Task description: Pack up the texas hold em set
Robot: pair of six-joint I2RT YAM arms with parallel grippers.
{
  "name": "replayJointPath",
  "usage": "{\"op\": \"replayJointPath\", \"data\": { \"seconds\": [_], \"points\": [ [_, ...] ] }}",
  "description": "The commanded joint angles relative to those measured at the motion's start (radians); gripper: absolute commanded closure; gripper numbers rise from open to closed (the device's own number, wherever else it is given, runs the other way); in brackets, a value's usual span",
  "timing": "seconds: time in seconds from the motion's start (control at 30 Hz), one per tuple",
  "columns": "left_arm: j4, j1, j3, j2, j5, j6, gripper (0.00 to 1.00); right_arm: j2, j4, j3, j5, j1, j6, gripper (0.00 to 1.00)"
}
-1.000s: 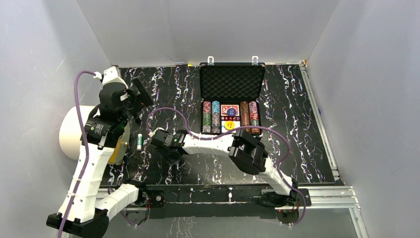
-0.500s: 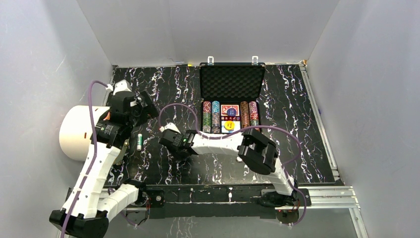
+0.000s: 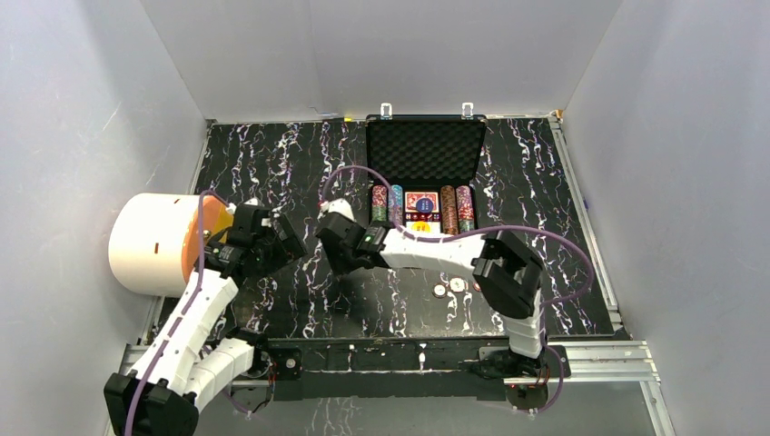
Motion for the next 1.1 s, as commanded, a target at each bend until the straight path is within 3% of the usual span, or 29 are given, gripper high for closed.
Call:
{"op": "replayJointPath", "data": {
  "seconds": [0.0, 0.37, 0.63, 0.7, 0.9, 1.07],
  "points": [
    [0.116, 0.006, -0.082, -0.015, 0.203, 0.000, 0.16, -0.121, 0.097, -0.049, -0.044, -0.062, 0.085, 0.47],
    [0.580, -0.019, -0.281, -0.033, 0.517, -0.006, 0.26, -0.315, 0.184, -0.218, -0.136, -0.222, 0.264, 0.47],
    [1.113, -0.235, -0.410, 0.002, 0.355, -0.020, 0.32, -0.448, 0.263, -0.355, -0.233, -0.322, 0.427, 0.48],
    [1.186, -0.295, -0.401, 0.057, 0.319, 0.008, 0.33, -0.467, 0.269, -0.376, -0.257, -0.339, 0.452, 0.48],
    [1.337, -0.341, -0.383, 0.157, 0.189, 0.038, 0.38, -0.511, 0.287, -0.429, -0.292, -0.367, 0.506, 0.48],
    [1.429, -0.356, -0.374, 0.206, 0.231, 0.032, 0.41, -0.525, 0.303, -0.449, -0.316, -0.378, 0.529, 0.48]
  ]
}}
